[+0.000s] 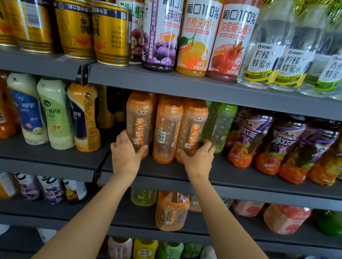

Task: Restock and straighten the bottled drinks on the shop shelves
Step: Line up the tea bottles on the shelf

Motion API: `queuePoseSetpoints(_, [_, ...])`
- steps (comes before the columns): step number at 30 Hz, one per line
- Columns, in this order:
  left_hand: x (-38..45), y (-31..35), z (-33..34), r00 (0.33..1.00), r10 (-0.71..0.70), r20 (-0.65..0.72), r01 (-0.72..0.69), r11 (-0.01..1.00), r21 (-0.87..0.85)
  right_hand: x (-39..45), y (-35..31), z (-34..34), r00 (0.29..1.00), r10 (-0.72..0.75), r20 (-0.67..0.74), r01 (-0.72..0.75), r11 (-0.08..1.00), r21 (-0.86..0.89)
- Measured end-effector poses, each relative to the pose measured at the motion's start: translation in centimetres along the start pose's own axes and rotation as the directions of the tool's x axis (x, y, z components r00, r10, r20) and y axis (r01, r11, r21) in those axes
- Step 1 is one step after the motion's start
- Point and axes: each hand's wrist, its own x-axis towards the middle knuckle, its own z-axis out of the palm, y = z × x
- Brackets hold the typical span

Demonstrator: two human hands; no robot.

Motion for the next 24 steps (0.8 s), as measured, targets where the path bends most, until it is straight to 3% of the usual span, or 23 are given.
queuePoseSetpoints(3, [-0.1, -0.1, 0.0, 1.000, 0.001, -0.001, -0.001, 1.000, -0.024, -1.5, -0.6, -0.7, 0.951, -0.200, -0.237, 0.221, 0.973, 0.063])
queuePoseSetpoints(5, [-0.2, -0.1, -0.1, 1.000, 0.004, -0.005, -0.004, 0.999, -0.034, -2.7, -1.6, -0.3, 0.944, -0.282, -0.171, 0.294, 0.955, 0.047])
queuePoseSetpoints(8, [-0.2, 0.0, -0.3, 1.000, 0.012, -0.004, -0.012, 1.000, -0.028, -3.5, -2.9, 1.7, 0.964, -0.262, -0.030, 0.262, 0.965, -0.021])
queuePoseSetpoints(14, [1.1, 0.0, -1.3, 0.995, 0.032, 0.098, -0.034, 0.999, 0.024, -4.3, -4.4, 3.5, 0.992, -0.105, 0.067, 0.104, 0.994, 0.021])
queuePoseSetpoints(24, [1.7, -0.9, -1.4, 0.987, 0.085, 0.135, -0.086, 0.996, -0.001, -4.0, -3.7, 4.9, 0.987, -0.144, -0.077, 0.142, 0.989, -0.035])
